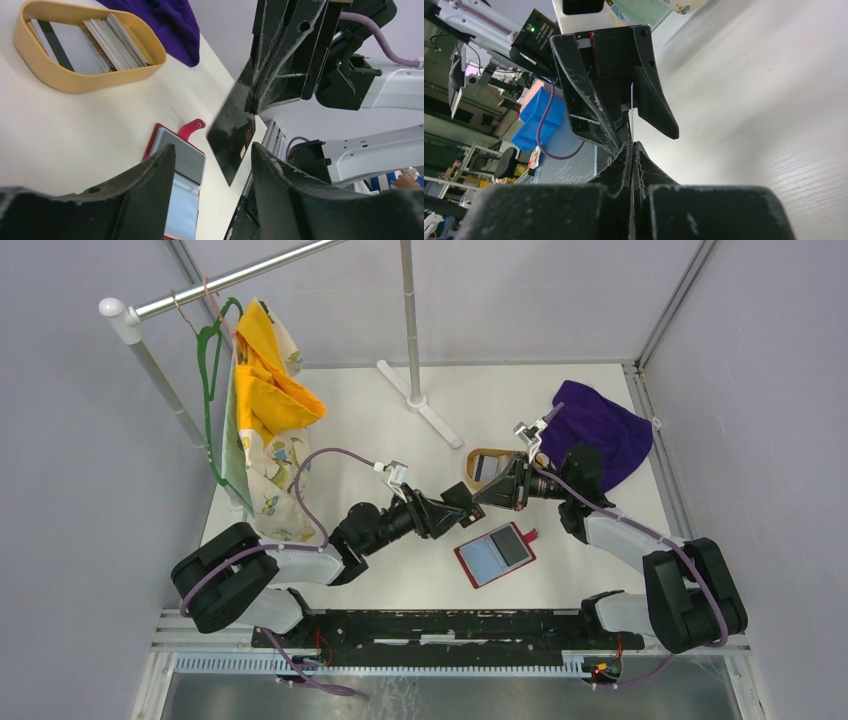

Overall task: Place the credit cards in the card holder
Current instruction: Pick up the credit card from the storage box.

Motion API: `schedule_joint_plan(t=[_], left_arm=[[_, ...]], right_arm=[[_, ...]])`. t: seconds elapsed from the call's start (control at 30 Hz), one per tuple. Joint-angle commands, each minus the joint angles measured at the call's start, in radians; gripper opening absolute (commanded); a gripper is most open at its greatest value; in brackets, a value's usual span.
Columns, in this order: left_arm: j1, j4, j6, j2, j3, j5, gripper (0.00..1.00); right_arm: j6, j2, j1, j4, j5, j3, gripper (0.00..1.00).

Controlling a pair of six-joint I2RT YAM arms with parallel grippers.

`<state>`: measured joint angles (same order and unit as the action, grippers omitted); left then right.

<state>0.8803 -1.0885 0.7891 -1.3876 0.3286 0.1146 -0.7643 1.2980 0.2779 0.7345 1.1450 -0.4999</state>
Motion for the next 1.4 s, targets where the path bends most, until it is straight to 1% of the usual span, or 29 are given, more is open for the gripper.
schedule_joint_plan(t=[0.0, 0.03, 0.07, 0.1, 0.17, 0.23, 0.27, 0.3, 0.33, 0.37, 0.4, 0.43, 0.47, 0.5, 0.53, 0.57, 0.67, 0.7, 0.8, 0.87, 1.0, 1.1, 1.2, 1.27, 1.37], left_arm=[[-0.011, -0.093, 0.010, -0.019, 0.041, 0.035, 0.58], [-0.013, -0.099, 0.010, -0.020, 0.042, 0.044, 0.54], [-0.015, -0.105, 0.008, -0.021, 0.045, 0.051, 0.47], [-0.017, -0.106, 0.006, -0.021, 0.047, 0.058, 0.35], [-0.016, -0.106, -0.002, -0.018, 0.050, 0.075, 0.03], [-0.017, -0.106, -0.015, -0.012, 0.050, 0.094, 0.02], [-0.017, -0.106, -0.025, -0.008, 0.046, 0.104, 0.02], [-0.017, -0.100, -0.037, -0.001, 0.042, 0.117, 0.02], [-0.016, -0.082, -0.053, 0.009, 0.039, 0.138, 0.02], [-0.017, -0.063, -0.074, 0.018, 0.039, 0.151, 0.02], [-0.017, -0.039, -0.093, 0.029, 0.037, 0.174, 0.02], [-0.017, -0.011, -0.116, 0.042, 0.033, 0.189, 0.02], [-0.017, 0.014, -0.140, 0.056, 0.025, 0.204, 0.02], [-0.017, 0.044, -0.163, 0.072, 0.019, 0.218, 0.02], [-0.017, 0.071, -0.187, 0.089, 0.012, 0.229, 0.02], [-0.017, 0.097, -0.212, 0.103, 0.007, 0.243, 0.02], [-0.015, 0.151, -0.268, 0.141, -0.002, 0.285, 0.02], [-0.016, 0.165, -0.281, 0.146, -0.001, 0.299, 0.02], [-0.009, 0.184, -0.300, 0.143, 0.010, 0.330, 0.02], [-0.001, 0.186, -0.305, 0.124, 0.021, 0.338, 0.02], [0.017, 0.183, -0.310, 0.094, 0.043, 0.346, 0.02], [0.029, 0.178, -0.310, 0.075, 0.055, 0.344, 0.02], [0.041, 0.172, -0.309, 0.055, 0.068, 0.344, 0.02], [0.043, 0.168, -0.308, 0.046, 0.072, 0.343, 0.02], [0.042, 0.166, -0.303, 0.049, 0.067, 0.328, 0.02]], right_arm=[[-0.001, 0.000, 0.023, 0.078, 0.038, -0.012, 0.00], [0.001, 0.000, 0.026, 0.077, 0.041, -0.012, 0.00], [0.003, 0.001, 0.028, 0.077, 0.043, -0.012, 0.00], [0.009, 0.002, 0.032, 0.075, 0.044, -0.014, 0.00], [0.046, 0.005, 0.037, 0.044, 0.046, -0.020, 0.00], [0.138, 0.002, 0.037, -0.013, 0.061, -0.033, 0.01], [0.222, -0.001, 0.036, -0.064, 0.079, -0.054, 0.13], [0.319, -0.003, 0.035, -0.168, 0.105, -0.080, 0.27], [0.509, -0.010, 0.035, -0.313, 0.125, -0.132, 0.38], [0.623, -0.015, 0.035, -0.454, 0.132, -0.162, 0.46], [0.798, -0.023, 0.035, -0.613, 0.131, -0.208, 0.56], [0.952, -0.031, 0.034, -0.736, 0.131, -0.249, 0.63], [1.057, -0.039, 0.035, -0.851, 0.130, -0.274, 0.67], [1.147, -0.050, 0.035, -0.912, 0.131, -0.288, 0.71], [1.194, -0.061, 0.035, -0.942, 0.141, -0.284, 0.74], [1.222, -0.075, 0.035, -0.945, 0.148, -0.269, 0.77], [1.317, -0.098, 0.037, -0.944, 0.189, -0.205, 0.80], [1.325, -0.101, 0.041, -0.940, 0.194, -0.194, 0.80], [1.315, -0.092, 0.052, -0.936, 0.200, -0.190, 0.79], [1.291, -0.081, 0.064, -0.925, 0.197, -0.190, 0.77], [1.143, -0.066, 0.089, -0.811, 0.177, -0.165, 0.67], [1.104, -0.058, 0.110, -0.786, 0.160, -0.161, 0.59], [1.061, -0.044, 0.122, -0.763, 0.150, -0.163, 0.45], [1.049, -0.036, 0.125, -0.763, 0.161, -0.170, 0.33], [1.039, -0.034, 0.125, -0.767, 0.171, -0.181, 0.07]])
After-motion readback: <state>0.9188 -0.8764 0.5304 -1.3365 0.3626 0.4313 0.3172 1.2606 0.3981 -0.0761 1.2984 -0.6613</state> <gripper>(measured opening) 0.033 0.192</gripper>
